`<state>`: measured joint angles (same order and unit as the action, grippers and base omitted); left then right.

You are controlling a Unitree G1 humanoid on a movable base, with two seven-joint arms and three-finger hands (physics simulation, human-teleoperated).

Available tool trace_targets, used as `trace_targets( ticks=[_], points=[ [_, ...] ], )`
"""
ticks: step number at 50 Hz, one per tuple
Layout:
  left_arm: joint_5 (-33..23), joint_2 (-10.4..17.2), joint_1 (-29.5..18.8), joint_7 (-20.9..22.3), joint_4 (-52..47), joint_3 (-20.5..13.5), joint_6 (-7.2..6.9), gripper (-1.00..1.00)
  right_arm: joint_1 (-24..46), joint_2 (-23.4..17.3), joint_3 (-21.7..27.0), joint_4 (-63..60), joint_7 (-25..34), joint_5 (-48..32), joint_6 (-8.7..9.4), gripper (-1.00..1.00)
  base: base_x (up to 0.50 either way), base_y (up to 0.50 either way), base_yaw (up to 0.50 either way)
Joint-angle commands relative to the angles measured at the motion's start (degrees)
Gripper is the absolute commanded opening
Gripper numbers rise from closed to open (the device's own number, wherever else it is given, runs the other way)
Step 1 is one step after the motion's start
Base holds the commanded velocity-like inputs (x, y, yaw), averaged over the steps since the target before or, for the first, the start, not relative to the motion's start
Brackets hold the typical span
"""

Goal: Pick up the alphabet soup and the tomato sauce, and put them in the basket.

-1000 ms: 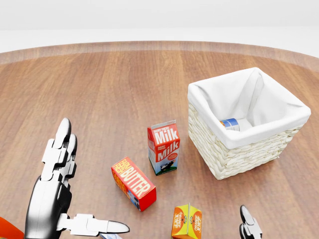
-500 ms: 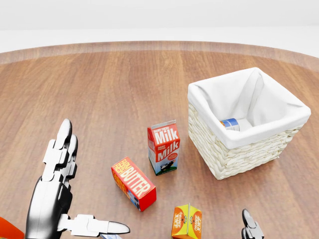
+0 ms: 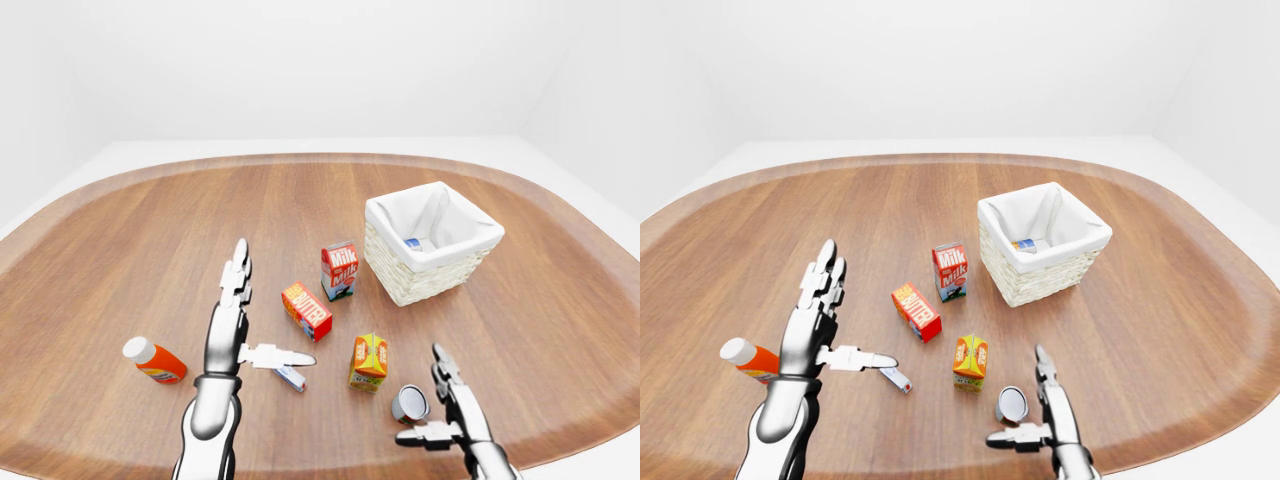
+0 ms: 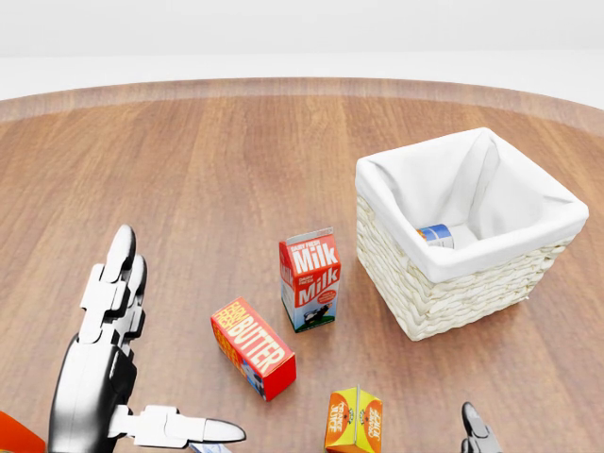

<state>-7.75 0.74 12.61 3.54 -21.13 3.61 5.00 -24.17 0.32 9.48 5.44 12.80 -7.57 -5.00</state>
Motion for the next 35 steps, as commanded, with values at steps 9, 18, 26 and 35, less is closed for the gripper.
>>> trace_targets(
  ticks=[9, 18, 26, 35],
  points=[
    [0.09, 0.00, -0.19, 0.05, -0.06, -0.07, 0.00, 1.00, 2.11, 0.18, 1.90, 4.22, -1.15, -2.79, 0.00, 1.00, 0.00, 0.00, 0.00],
    [-0.03, 0.05, -0.04, 0.04, 0.04, 0.06, 0.00, 1.00, 3.35, 0.03, 2.89, 7.64, -2.92, -5.57, 0.00, 1.00, 0.00, 0.00, 0.00],
    [-0.02, 0.05, -0.01, 0.09, -0.01, 0.06, 0.00, 1.00, 3.68, -0.15, 2.69, 8.40, -3.81, -6.42, 0.00, 1.00, 0.00, 0.00, 0.00],
    [0.00, 0.06, 0.08, 0.12, -0.24, 0.10, 0.00, 1.00, 3.91, -0.32, 2.44, 9.27, -5.24, -8.11, 0.00, 1.00, 0.00, 0.00, 0.00]
  ],
)
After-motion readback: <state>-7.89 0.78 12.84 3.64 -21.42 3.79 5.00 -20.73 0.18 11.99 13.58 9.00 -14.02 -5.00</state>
